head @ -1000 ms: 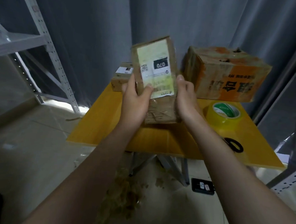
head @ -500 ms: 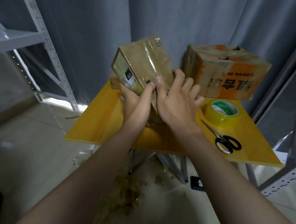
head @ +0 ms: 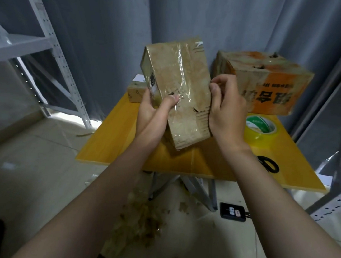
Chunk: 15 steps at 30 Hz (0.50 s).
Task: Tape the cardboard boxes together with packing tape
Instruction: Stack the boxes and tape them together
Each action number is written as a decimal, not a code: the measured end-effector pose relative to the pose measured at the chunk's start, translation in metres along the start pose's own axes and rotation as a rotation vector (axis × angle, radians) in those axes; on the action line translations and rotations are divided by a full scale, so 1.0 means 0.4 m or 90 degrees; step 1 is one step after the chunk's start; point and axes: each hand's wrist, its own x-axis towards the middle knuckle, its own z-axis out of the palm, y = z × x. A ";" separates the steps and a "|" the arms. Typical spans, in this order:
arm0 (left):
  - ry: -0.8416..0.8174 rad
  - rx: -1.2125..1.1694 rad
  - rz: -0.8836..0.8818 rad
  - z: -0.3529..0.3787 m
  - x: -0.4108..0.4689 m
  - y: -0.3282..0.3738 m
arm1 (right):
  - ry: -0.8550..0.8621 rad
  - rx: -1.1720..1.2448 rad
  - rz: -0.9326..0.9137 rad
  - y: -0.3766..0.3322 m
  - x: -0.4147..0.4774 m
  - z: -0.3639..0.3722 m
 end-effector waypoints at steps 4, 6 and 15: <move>-0.009 -0.034 -0.039 -0.009 0.011 -0.006 | -0.032 0.065 0.073 0.009 0.004 0.005; 0.024 -0.062 -0.077 -0.011 0.018 -0.006 | -0.083 0.139 0.186 -0.002 0.012 0.011; 0.095 -0.186 -0.146 -0.043 0.062 -0.009 | -0.438 0.525 0.615 -0.005 -0.024 0.036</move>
